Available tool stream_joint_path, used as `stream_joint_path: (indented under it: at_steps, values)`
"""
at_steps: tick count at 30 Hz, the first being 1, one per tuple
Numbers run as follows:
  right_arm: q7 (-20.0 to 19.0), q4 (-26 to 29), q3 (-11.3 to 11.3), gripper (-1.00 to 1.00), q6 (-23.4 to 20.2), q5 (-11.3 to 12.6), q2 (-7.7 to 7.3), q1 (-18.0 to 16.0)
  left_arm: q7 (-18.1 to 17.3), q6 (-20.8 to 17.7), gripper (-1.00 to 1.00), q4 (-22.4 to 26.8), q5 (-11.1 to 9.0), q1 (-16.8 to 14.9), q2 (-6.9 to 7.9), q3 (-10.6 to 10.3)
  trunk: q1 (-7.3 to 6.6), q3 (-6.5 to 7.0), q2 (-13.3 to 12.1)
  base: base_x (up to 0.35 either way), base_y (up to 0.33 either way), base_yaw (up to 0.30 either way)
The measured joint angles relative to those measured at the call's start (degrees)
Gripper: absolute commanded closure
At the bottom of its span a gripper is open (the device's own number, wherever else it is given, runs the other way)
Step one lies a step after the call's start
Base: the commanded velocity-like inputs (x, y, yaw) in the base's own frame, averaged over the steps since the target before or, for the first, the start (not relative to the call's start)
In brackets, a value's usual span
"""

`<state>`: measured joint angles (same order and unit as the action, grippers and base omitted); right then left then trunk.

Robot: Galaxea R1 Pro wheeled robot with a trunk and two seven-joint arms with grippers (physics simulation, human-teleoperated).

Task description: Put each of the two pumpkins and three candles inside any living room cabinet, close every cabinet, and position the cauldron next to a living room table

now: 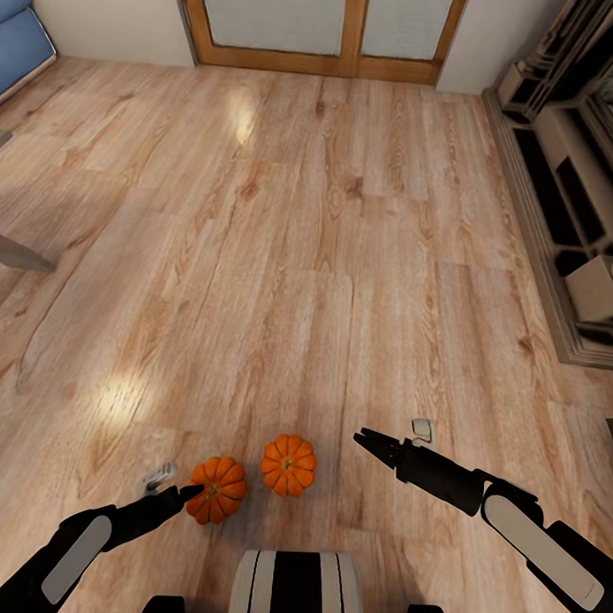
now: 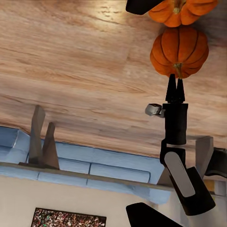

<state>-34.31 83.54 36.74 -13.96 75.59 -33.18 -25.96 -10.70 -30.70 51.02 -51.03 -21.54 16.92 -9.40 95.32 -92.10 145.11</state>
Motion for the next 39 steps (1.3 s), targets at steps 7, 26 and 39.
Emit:
stream_joint_path:
  at_steps: [7, 26, 39]
  values:
    - [0.02, 0.07, -0.01, -1.0, -0.01, 0.0, -0.01, 0.01, -0.02, 0.02, -1.0, -0.01, 0.03, 0.0, -0.1, -0.18, 0.0, 0.0, 0.0, 0.0, -0.07, 0.0]
    - [0.0, 0.01, 0.0, -1.0, 0.06, -0.01, 0.05, 0.0, 0.09, 0.08, -1.0, 0.02, 0.13, 0.02, -0.53, -0.53, 0.0, 0.0, 0.0, 0.034, -0.055, 0.0]
    - [0.0, -0.21, 0.0, -1.0, 0.09, -0.02, 0.08, 0.0, 0.09, 0.09, -1.0, -0.05, 0.25, 0.02, -0.53, -0.48, 0.0, 0.0, 0.0, 0.0, -0.019, 0.0]
